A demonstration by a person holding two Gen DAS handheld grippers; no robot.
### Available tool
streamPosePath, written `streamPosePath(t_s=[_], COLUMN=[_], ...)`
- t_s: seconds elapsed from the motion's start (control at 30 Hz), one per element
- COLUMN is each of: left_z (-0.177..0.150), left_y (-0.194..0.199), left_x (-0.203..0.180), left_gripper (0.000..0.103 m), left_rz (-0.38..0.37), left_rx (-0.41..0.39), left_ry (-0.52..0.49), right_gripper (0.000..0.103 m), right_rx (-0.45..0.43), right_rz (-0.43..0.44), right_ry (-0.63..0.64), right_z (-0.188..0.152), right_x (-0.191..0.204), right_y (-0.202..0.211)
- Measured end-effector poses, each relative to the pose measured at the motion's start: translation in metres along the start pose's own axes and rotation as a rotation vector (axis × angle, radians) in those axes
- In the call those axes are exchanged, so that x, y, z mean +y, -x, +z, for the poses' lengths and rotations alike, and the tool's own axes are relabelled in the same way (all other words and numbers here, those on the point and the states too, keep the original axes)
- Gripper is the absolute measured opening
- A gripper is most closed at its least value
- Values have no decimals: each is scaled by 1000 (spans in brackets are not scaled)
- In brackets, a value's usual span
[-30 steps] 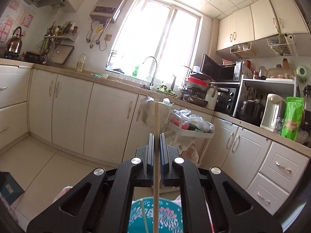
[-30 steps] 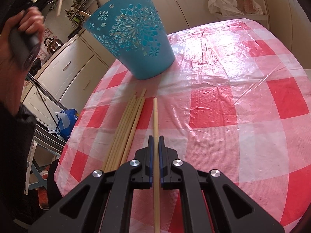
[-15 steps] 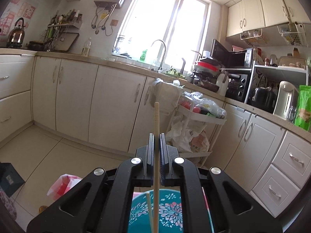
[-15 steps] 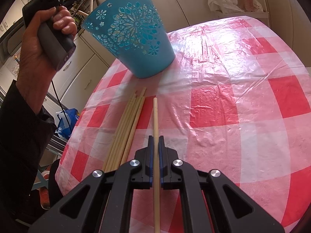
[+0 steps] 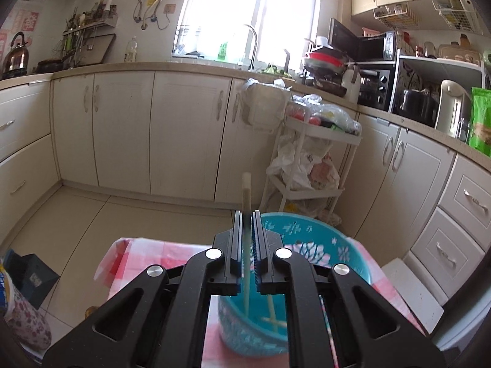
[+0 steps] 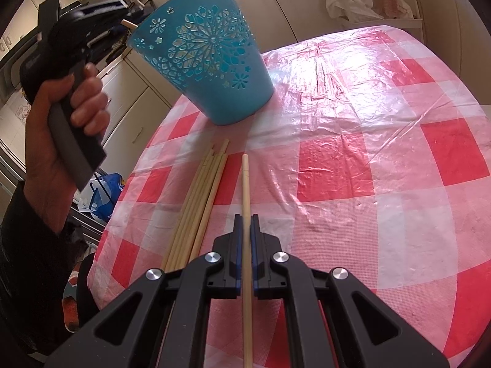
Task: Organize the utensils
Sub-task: 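Lift the stick with the left tool and drop it into the basket while the right tool holds its stick, then lift the stick with the right tool and open it over the blue basket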
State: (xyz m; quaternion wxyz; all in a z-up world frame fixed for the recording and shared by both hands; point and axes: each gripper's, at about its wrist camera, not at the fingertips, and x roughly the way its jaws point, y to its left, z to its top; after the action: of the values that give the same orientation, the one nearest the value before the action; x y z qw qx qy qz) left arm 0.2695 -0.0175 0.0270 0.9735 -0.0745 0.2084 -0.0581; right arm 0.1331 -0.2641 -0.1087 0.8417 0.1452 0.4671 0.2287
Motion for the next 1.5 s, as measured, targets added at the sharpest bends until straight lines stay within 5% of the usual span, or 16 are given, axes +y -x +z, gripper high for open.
streamPosePath(t_s=[0.2, 0.4, 0.73, 1.03, 1.3, 1.5], left_z=[-18, -57, -122, -133, -137, -139], left_y=[32, 63, 50, 45, 42, 42], left_x=[19, 49, 74, 77, 87, 90], left_gripper=[41, 54, 55, 64, 65, 66], left_rz=[19, 47, 43, 16, -7, -28], left_rx=[-15, -7, 137, 162, 166, 163], left_ry=[42, 159, 288, 319, 379, 389], right_gripper=[6, 6, 6, 6, 6, 6], right_rx=[-19, -100, -236, -476, -658, -599], right_rz=[6, 69, 202, 260, 129, 41], right_ry=[-2, -8, -68, 25, 85, 88], right_z=[0, -2, 19, 123, 227, 234], right_x=[0, -3, -2, 51, 94, 82], right_y=[4, 21, 54, 93, 61, 22])
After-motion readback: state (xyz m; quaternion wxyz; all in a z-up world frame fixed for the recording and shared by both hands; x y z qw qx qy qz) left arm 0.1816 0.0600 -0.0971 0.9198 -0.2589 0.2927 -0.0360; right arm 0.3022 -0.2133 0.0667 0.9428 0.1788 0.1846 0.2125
